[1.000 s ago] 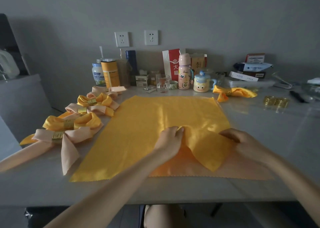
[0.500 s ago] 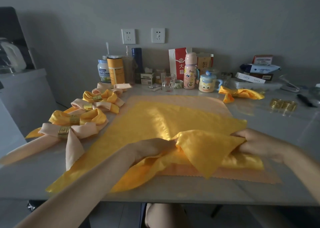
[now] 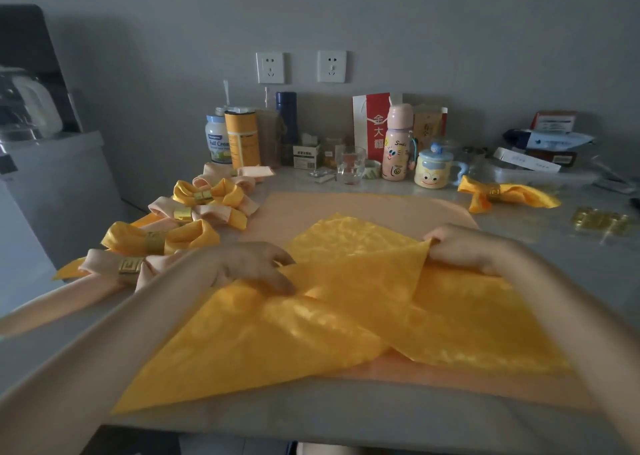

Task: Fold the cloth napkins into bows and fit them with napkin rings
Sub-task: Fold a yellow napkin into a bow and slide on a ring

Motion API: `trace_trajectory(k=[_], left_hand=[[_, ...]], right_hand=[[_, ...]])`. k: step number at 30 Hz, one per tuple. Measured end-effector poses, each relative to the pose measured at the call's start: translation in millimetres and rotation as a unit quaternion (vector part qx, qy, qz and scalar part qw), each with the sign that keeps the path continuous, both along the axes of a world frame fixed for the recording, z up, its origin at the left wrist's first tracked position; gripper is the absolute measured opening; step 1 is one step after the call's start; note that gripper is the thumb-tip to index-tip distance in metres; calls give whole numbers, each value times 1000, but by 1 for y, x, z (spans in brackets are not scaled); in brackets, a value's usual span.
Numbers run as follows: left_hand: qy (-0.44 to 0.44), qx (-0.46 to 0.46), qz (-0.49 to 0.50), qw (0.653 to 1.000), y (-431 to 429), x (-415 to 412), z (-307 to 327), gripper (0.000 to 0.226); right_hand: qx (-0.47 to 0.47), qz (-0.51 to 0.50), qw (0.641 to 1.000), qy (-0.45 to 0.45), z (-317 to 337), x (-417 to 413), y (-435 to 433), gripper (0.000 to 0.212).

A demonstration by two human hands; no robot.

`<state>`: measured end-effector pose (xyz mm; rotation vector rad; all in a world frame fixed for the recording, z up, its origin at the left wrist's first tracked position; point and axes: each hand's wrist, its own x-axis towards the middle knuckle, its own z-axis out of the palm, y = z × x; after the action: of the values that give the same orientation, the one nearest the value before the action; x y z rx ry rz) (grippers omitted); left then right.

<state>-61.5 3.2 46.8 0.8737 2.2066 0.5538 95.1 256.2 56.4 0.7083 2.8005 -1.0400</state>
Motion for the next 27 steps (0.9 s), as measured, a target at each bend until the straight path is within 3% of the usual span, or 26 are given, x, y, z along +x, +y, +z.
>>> trace_trajectory(k=[2,7,12,16,19,22,27], left_hand=[[148,12,60,987,12,-14,-9,47],[275,33,134,951,34,-33,-45,52],[296,43,132,945,39,-33,-58,82],[386,-39,85,918,49,-37,-65,67],[388,17,93,917,51,-42,-71,58],[346,93,142,923,53,-46,-75,52],[396,100,122,904,69,-42,-72,52]], right_hand=[[69,-15,997,31,-18,-23,8,16],[149,-108,981,65,-57,-50,31,30],[201,-141,964,101,-71,-69,41,20],[233,-140,959,79,-71,-76,52,29],[145,-130,979,65,-66,-74,61,39],[138,-101,982,76,-65,-66,69,40],[155,-48,986,33,-55,-37,87,45]])
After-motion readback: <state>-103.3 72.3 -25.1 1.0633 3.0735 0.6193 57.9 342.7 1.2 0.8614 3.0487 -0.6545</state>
